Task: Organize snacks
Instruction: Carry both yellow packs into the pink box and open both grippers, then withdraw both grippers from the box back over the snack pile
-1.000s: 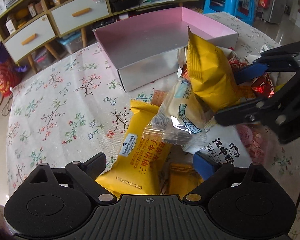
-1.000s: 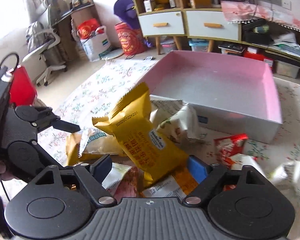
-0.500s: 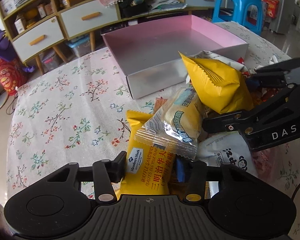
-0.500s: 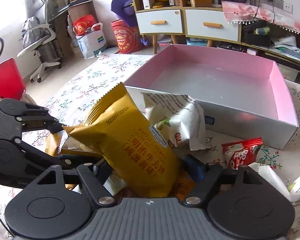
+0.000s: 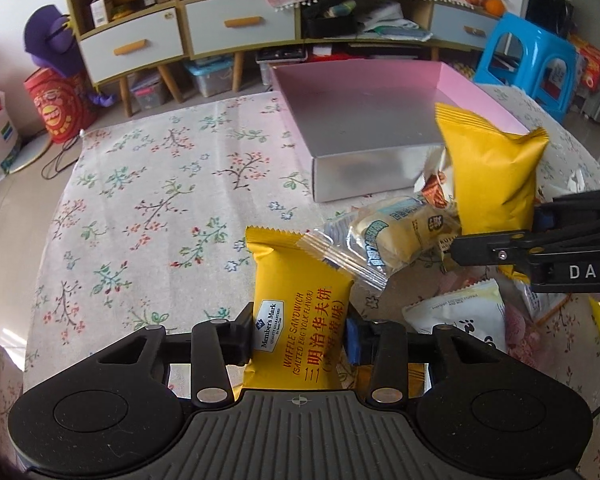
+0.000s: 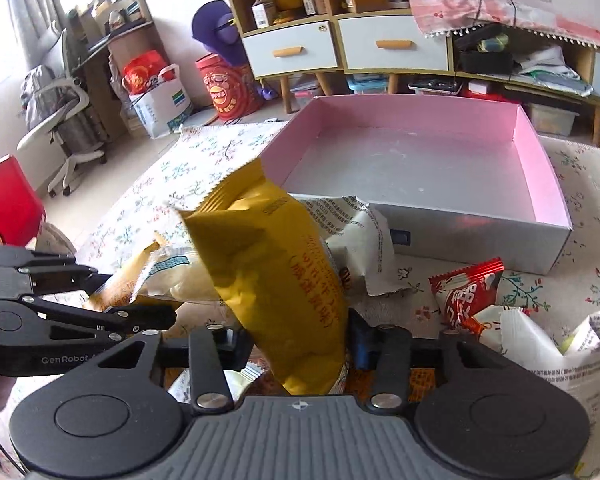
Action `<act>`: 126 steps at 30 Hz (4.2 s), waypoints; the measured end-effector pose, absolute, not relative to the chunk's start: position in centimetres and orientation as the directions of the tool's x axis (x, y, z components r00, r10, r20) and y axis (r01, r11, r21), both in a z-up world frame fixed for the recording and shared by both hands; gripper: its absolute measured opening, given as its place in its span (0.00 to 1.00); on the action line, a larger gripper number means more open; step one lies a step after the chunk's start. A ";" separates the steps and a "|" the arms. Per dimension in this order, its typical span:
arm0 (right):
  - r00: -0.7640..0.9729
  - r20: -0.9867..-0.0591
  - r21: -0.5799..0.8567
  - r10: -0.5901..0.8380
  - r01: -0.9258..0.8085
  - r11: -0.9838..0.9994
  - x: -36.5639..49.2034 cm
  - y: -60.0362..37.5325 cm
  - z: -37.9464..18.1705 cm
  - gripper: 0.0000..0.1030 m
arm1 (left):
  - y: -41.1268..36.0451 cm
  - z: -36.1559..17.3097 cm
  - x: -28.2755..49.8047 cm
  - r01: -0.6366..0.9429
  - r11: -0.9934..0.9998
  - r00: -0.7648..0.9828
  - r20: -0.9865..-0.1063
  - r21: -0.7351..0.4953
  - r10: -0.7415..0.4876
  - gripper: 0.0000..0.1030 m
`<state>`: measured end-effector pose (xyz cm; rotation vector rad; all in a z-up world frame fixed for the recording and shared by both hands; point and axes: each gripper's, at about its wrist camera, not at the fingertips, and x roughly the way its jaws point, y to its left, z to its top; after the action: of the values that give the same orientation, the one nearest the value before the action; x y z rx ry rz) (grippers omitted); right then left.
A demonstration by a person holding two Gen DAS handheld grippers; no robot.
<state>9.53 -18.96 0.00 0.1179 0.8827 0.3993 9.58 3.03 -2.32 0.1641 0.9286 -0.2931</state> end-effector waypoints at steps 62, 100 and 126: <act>0.690 -0.673 0.400 0.266 0.038 0.916 16.8 -29.9 2.2 0.60 | -5.8 -1.2 21.7 0.175 0.984 0.747 -0.657 0.041 -0.105 0.76; 0.739 -0.649 0.258 0.183 -0.012 0.966 7.7 -26.1 6.1 0.89 | 2.2 0.9 8.0 0.242 0.970 0.724 -0.669 0.016 -0.170 0.96; 0.753 -0.640 0.063 0.153 -0.146 0.987 1.0 -24.5 -0.2 0.92 | 4.5 -3.7 3.8 0.255 0.959 0.589 -0.767 -0.124 -0.256 0.97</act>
<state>1.02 -24.49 -0.16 0.0093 0.6993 0.1632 3.78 4.51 -3.72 -0.0010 0.8931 -0.2972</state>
